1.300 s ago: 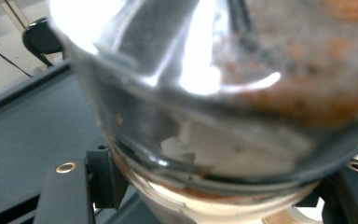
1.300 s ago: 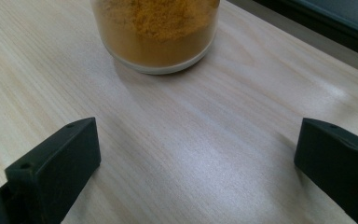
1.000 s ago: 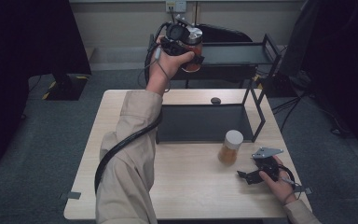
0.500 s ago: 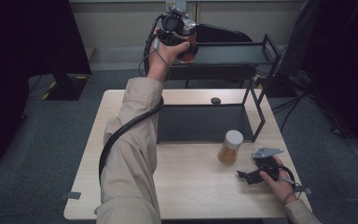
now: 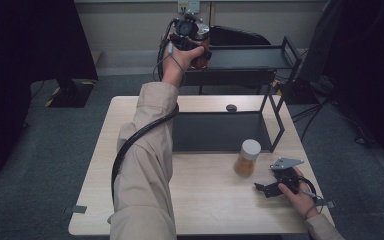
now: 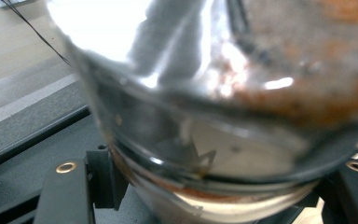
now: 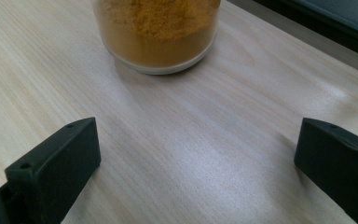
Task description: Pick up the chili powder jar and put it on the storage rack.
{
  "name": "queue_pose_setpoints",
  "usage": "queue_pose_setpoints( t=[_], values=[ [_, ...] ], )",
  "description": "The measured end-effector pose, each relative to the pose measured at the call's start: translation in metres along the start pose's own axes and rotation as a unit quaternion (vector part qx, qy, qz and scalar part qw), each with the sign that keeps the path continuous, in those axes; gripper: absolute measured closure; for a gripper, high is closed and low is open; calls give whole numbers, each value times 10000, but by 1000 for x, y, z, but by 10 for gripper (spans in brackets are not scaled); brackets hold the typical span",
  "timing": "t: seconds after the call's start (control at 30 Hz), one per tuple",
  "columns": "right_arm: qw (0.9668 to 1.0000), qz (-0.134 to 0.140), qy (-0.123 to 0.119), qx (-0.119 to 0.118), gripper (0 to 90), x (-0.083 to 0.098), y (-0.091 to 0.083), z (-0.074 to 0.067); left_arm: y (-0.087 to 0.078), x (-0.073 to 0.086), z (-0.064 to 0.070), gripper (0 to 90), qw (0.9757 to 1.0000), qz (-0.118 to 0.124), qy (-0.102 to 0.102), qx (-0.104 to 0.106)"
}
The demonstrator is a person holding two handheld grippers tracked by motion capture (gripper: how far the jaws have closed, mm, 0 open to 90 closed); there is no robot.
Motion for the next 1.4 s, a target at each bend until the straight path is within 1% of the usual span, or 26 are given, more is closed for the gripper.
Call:
queue_pose_setpoints(
  t=[0.03, 0.13, 0.23, 0.27, 0.37, 0.4, 0.43, 0.47, 0.5, 0.57, 0.63, 0.73, 0.8, 0.9, 0.97, 1.0, 1.1, 1.27, 1.33, 1.4],
  values=[
    [10000, 0, 1, 0, 0, 0, 0, 0, 0, 0, -1, 304, 10000, 14, -10, 19],
    [10000, 0, 2, -1, 0, 0, 0, 0, 1, 0, 0, 304, 10000, 15, -4, -19],
    [10000, 1, 2, 0, 0, 0, 0, 0, 1, 1, -1, 304, 10000, 26, -34, 25],
    [10000, 0, 2, 0, 0, 0, 0, 0, 1, 2, -1, 303, 10000, 52, -76, 3],
    [10000, -1, 3, 0, 0, 0, 0, 0, 1, 2, 1, 298, 10000, 63, -22, -65],
    [10000, 0, 7, -1, 0, 0, 0, 0, 1, 2, 2, 279, 9999, 86, -57, -124],
    [10000, 0, 6, -1, 0, 0, 0, 0, -1, 2, 3, 232, 9998, 99, -125, -142],
    [10000, 0, 4, 0, 0, 0, 0, 0, -2, 3, 3, 219, 9996, 118, -196, -149],
    [10000, 0, 5, -1, 0, 0, 0, 0, -3, 3, 4, 188, 9995, 132, -254, -162],
    [10000, 1, 4, 0, 0, 0, 0, 0, -7, 5, 6, 122, 9993, 193, -270, -198],
    [10000, 0, 4, 0, 0, 0, 0, 0, -10, 7, 9, 91, 9990, 249, -302, -214],
    [10000, 0, 2, -1, 0, 0, 0, 0, -13, 13, 12, 67, 9988, 301, -366, -153],
    [10000, 1, 1, 0, 0, 0, 0, 0, -14, 16, 15, 46, 9988, 289, -337, -189],
    [10000, 0, 2, -1, 0, 0, 0, 0, -17, 23, 18, 28, 9985, 384, -369, -136],
    [10000, 0, 2, 0, 0, 0, 0, 0, -18, 28, 21, 10, 9984, 403, -357, -171],
    [10000, 0, 2, 0, 0, 0, 0, 0, -19, 31, 22, 5, 9981, 439, -394, -175],
    [10000, 1, 1, 0, 0, 0, 0, 0, -21, 38, 26, 5, 9977, 509, -412, -185],
    [10000, -1, 3, 0, 0, 0, 0, 0, -24, 51, 31, 7, 9968, 637, -463, -110],
    [10000, 0, 3, 1, 0, 0, 0, 0, -24, 55, 34, 6, 9967, 690, -429, -30],
    [10000, -1, 4, 0, 0, 0, 0, 0, -25, 59, 38, 6, 9967, 719, -364, 0]
  ],
)
Point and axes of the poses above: each handheld gripper's, and its own axes: y roughly forward along the jaws, x roughly out of its underside, z roughly to its right, the point moved 9 cm from there along y, roughly forward along the jaws, and after that the axes turned 9 degrees about -z, right-handed, at the moved point
